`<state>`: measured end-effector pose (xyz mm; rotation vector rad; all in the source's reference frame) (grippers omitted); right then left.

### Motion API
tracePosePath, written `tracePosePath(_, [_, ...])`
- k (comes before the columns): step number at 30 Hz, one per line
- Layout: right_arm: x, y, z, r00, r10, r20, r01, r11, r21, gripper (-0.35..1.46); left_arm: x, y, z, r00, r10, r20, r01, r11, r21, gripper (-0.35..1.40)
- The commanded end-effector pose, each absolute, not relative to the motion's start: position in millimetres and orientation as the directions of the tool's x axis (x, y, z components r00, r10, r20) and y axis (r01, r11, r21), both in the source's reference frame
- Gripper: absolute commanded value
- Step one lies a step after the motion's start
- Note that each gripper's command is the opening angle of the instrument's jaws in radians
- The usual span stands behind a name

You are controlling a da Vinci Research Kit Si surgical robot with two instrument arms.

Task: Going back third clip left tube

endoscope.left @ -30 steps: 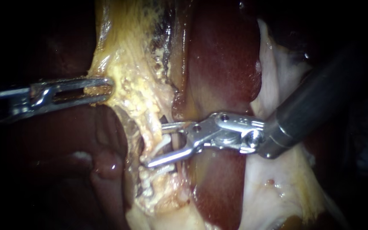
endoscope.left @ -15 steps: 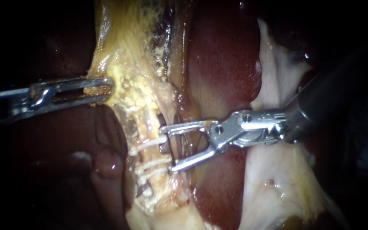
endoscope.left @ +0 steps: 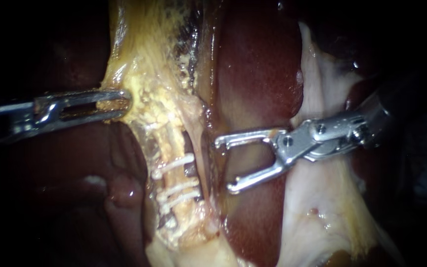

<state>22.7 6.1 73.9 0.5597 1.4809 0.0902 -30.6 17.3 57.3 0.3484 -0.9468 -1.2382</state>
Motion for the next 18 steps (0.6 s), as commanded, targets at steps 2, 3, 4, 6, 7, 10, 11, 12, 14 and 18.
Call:
tracePosePath(2, [21.8,6.8,73.4,0.112,0.379,-0.918,0.270,0.878,0.396,0.60,-30.7,17.2,57.4,0.023,-0.908,0.419,0.642,0.335,0.690,-0.35])
tracePosePath(3, [21.4,7.2,73.1,0.113,0.377,-0.919,0.265,0.880,0.393,0.60,-30.7,17.2,57.4,0.023,-0.908,0.419,0.642,0.335,0.690,-0.35])
tracePosePath(4, [21.0,7.4,72.9,0.110,0.368,-0.923,0.261,0.886,0.384,0.60,-30.7,17.2,57.4,0.023,-0.908,0.419,0.642,0.335,0.689,-0.35])
tracePosePath(6, [20.3,7.8,72.4,0.110,0.361,-0.926,0.251,0.891,0.377,0.60,-30.8,17.2,57.5,0.023,-0.907,0.420,0.643,0.335,0.689,-0.35])
tracePosePath(7, [20.1,7.9,72.2,0.112,0.363,-0.925,0.244,0.892,0.380,0.60,-30.8,17.2,57.5,0.023,-0.907,0.420,0.643,0.335,0.689,-0.35])
tracePosePath(10, [19.8,8.1,71.7,0.109,0.356,-0.928,0.242,0.896,0.372,0.60,-31.1,16.9,58.1,0.022,-0.906,0.423,0.644,0.337,0.687,-0.35])
tracePosePath(11, [19.8,8.1,71.6,0.109,0.356,-0.928,0.242,0.896,0.372,0.60,-31.4,16.6,58.5,0.018,-0.904,0.428,0.647,0.337,0.684,-0.35])
tracePosePath(12, [19.8,8.0,71.5,0.108,0.356,-0.928,0.242,0.896,0.372,0.60,-31.6,16.4,58.8,0.021,-0.904,0.427,0.645,0.339,0.685,-0.35])
tracePosePath(14, [19.9,7.9,71.5,0.107,0.356,-0.928,0.246,0.895,0.371,0.60,-32.3,16.1,59.8,0.038,-0.904,0.426,0.644,0.348,0.681,-0.35])
tracePosePath(18, [19.9,7.8,71.4,0.106,0.355,-0.929,0.249,0.895,0.371,0.60,-33.6,15.7,62.3,0.053,-0.910,0.410,0.647,0.344,0.680,-0.35])
